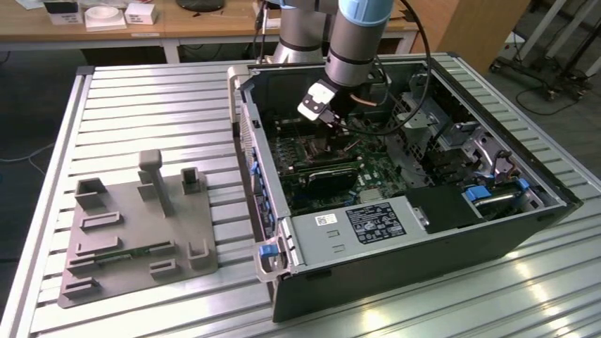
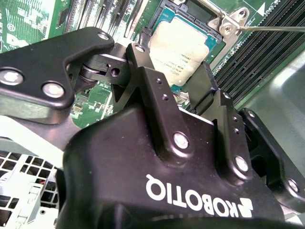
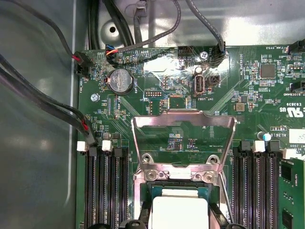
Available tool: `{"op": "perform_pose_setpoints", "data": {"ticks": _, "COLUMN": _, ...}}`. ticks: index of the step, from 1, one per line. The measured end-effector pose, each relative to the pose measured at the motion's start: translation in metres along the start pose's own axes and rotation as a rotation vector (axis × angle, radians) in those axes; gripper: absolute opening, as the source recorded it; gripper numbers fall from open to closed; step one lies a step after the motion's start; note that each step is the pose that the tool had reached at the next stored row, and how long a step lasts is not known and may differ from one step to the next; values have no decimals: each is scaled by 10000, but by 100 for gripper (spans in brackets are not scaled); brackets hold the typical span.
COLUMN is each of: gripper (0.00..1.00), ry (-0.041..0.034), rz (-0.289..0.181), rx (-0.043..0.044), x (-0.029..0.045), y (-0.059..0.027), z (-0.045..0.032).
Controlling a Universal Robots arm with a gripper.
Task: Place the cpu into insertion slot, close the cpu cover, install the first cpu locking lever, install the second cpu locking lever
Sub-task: 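Place the cpu into insertion slot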
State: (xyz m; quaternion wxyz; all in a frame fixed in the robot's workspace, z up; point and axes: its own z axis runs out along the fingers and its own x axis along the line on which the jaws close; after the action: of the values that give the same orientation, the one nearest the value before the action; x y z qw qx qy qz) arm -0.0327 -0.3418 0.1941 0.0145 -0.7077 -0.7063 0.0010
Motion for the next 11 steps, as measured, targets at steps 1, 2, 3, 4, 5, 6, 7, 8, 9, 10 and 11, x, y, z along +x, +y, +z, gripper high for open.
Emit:
{"op": "perform_pose_setpoints", "data": {"ticks": 1, "gripper": 54, "ry": 0, "rz": 0, "rx": 0, "x": 0, "y": 0, "z": 0}}
{"op": "perform_pose_setpoints", "data": {"ticks": 2, "gripper": 54, "ry": 0, "rz": 0, "rx": 0, "x": 0, "y": 0, "z": 0}}
{"op": "perform_pose_setpoints", "data": {"ticks": 3, "gripper": 54, "ry": 0, "rz": 0, "rx": 0, "x": 0, "y": 0, "z": 0}}
{"op": "perform_pose_setpoints", "data": {"ticks": 4, "gripper": 54, "ry": 0, "rz": 0, "rx": 0, "x": 0, "y": 0, "z": 0}}
{"op": "perform_pose_setpoints", "data": {"ticks": 5, "gripper": 54, "ry": 1, "rz": -1, "rx": 0, "x": 0, "y": 0, "z": 0}}
{"op": "perform_pose_setpoints", "data": {"ticks": 6, "gripper": 54, "ry": 0, "rz": 0, "rx": 0, "x": 0, "y": 0, "z": 0}}
{"op": "perform_pose_setpoints", "data": {"ticks": 7, "gripper": 54, "ry": 1, "rz": 0, "rx": 0, "x": 0, "y": 0, "z": 1}}
{"op": "perform_pose_setpoints", "data": {"ticks": 8, "gripper": 55, "ry": 0, "rz": 0, "rx": 1, "x": 0, "y": 0, "z": 0}}
{"op": "perform_pose_setpoints", "data": {"ticks": 9, "gripper": 55, "ry": 0, "rz": -1, "rx": 0, "x": 0, "y": 0, "z": 1}}
{"op": "perform_pose_setpoints", "data": {"ticks": 10, "gripper": 55, "ry": 0, "rz": 0, "rx": 0, "x": 0, "y": 0, "z": 1}}
{"op": "perform_pose_setpoints", "data": {"ticks": 11, "gripper": 62, "ry": 0, "rz": 0, "rx": 0, "x": 0, "y": 0, "z": 1}}
